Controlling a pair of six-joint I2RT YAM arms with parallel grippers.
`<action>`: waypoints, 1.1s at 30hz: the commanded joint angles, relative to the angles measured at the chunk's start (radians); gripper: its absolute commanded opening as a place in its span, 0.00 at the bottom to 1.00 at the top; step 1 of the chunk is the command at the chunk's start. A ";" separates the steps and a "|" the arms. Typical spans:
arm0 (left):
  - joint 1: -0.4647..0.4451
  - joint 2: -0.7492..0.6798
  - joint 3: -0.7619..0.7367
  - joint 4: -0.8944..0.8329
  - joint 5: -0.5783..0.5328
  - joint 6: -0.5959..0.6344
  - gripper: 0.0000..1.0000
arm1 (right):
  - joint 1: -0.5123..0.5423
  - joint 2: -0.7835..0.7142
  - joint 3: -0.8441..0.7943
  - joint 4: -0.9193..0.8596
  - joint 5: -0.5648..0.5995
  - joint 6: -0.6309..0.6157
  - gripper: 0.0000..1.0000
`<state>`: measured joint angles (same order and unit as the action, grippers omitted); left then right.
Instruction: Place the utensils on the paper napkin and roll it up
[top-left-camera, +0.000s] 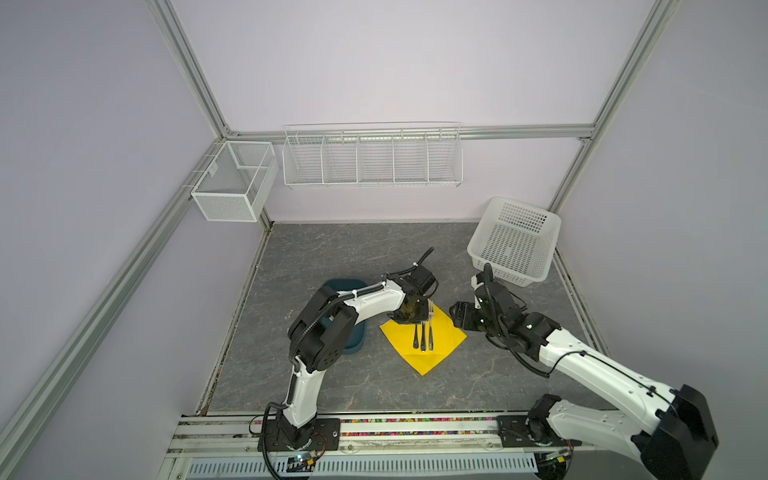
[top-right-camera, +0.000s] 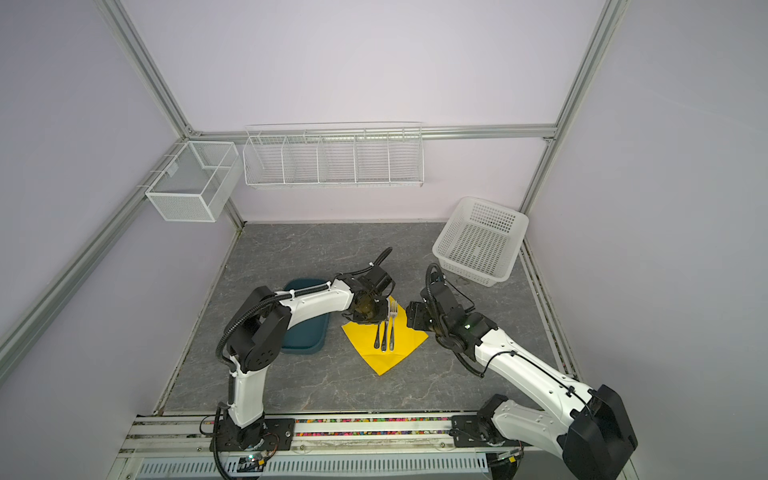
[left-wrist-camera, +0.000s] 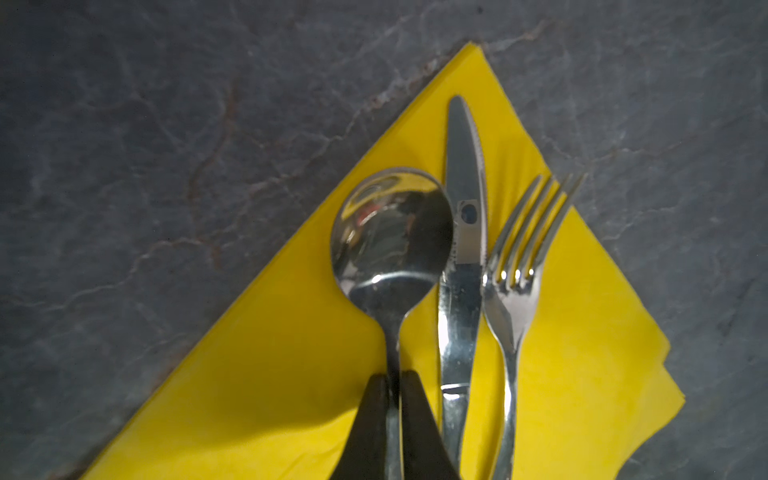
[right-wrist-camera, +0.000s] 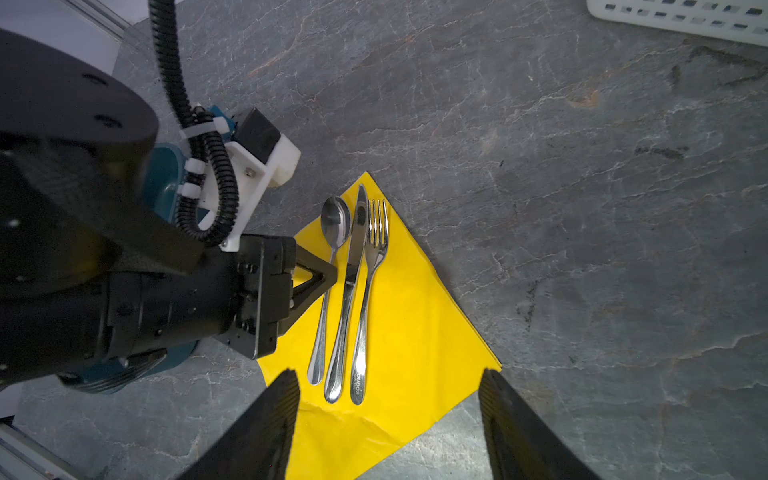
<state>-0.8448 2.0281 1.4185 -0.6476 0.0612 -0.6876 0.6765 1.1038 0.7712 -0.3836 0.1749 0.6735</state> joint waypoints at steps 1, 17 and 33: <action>-0.006 -0.022 -0.018 0.032 0.010 -0.024 0.12 | -0.007 0.006 0.002 0.001 -0.014 -0.004 0.72; -0.037 -0.350 -0.174 0.138 -0.097 0.002 0.36 | -0.007 -0.116 -0.088 0.028 -0.143 0.018 0.85; -0.037 -0.963 -0.719 0.284 -0.275 0.040 0.71 | 0.204 -0.212 -0.258 0.023 -0.401 0.137 0.95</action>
<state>-0.8856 1.1278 0.7345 -0.3862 -0.1535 -0.6846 0.8379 0.8925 0.5407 -0.3584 -0.2050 0.7574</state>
